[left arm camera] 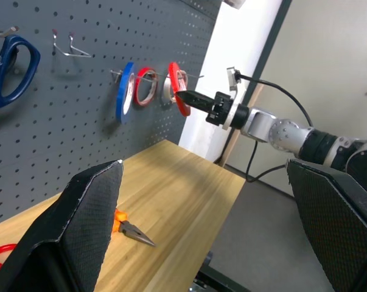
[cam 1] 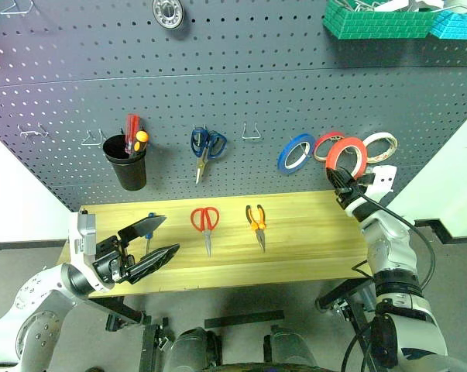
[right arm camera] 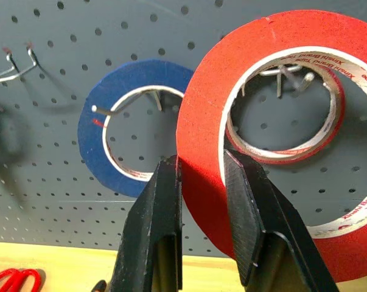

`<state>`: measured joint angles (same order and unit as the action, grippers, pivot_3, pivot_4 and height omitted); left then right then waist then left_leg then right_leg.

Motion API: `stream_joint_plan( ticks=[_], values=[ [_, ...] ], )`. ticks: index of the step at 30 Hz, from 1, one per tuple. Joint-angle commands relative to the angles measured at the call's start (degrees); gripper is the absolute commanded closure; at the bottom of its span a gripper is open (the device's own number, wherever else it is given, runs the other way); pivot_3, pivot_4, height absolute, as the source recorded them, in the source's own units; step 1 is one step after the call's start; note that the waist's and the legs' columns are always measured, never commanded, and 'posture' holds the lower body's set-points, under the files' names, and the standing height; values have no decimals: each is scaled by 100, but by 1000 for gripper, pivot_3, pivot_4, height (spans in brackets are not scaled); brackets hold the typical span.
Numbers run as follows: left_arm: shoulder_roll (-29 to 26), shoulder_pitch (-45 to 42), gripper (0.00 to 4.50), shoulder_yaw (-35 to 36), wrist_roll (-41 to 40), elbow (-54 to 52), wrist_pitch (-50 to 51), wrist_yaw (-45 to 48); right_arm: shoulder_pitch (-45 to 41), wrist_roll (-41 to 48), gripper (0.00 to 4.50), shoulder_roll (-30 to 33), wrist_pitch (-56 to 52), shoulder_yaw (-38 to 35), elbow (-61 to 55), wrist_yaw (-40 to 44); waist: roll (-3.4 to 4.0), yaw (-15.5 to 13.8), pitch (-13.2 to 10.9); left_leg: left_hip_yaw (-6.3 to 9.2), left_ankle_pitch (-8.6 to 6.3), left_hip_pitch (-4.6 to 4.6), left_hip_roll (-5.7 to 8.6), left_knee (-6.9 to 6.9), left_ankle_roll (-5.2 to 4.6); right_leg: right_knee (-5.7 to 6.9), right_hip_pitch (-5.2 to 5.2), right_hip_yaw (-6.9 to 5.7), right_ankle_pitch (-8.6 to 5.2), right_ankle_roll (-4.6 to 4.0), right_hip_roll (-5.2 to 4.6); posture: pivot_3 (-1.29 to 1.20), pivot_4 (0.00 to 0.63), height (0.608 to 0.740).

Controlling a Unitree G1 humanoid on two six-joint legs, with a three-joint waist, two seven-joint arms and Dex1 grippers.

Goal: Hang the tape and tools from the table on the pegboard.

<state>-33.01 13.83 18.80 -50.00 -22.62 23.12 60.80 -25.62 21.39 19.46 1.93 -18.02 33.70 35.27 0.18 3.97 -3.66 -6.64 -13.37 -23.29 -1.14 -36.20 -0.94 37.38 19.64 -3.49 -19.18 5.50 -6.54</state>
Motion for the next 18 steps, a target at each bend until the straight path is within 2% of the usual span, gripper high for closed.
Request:
stream_joint_plan(
  ticks=[1, 12, 13, 15, 18],
  values=[
    [-34, 17, 0, 69, 12, -159, -105, 3, -288, -35, 3843, 61, 238, -10, 150, 21, 0, 0, 0, 0, 0, 1, 0, 0, 0, 0, 0, 0, 0, 0, 0, -10, 0, 740],
    [-65, 79, 0, 134, -15, -183, -79, 20, -713, -42, 3843, 163, 406, -77, 982, 182, -1, -3, 1, 1, 3, 3, -1, 0, 5, 0, -4, 0, 0, 0, 2, 3, 0, 740],
    [-65, 80, 0, 132, -12, -180, -80, 22, -727, -58, 3113, 165, 431, -75, 1005, 171, -2, -3, 1, 1, 3, 3, -1, 0, 4, 0, -4, 0, 0, 0, 1, 3, 0, 740],
    [-64, 85, 0, 129, -2, -166, -87, 31, -757, -116, 2573, 180, 486, -65, 1087, 112, -2, -3, 2, 1, 3, 3, -1, 0, 5, 0, -4, 0, 0, 0, 1, 2, 0, 740],
    [-62, 85, 0, 125, -6, -165, -81, 30, -773, -96, 1530, 186, 501, -80, 1115, 123, -2, -3, 2, 1, 3, 4, -1, 0, 5, 0, -4, 0, 0, 0, 1, 2, 0, 740]
  ],
)
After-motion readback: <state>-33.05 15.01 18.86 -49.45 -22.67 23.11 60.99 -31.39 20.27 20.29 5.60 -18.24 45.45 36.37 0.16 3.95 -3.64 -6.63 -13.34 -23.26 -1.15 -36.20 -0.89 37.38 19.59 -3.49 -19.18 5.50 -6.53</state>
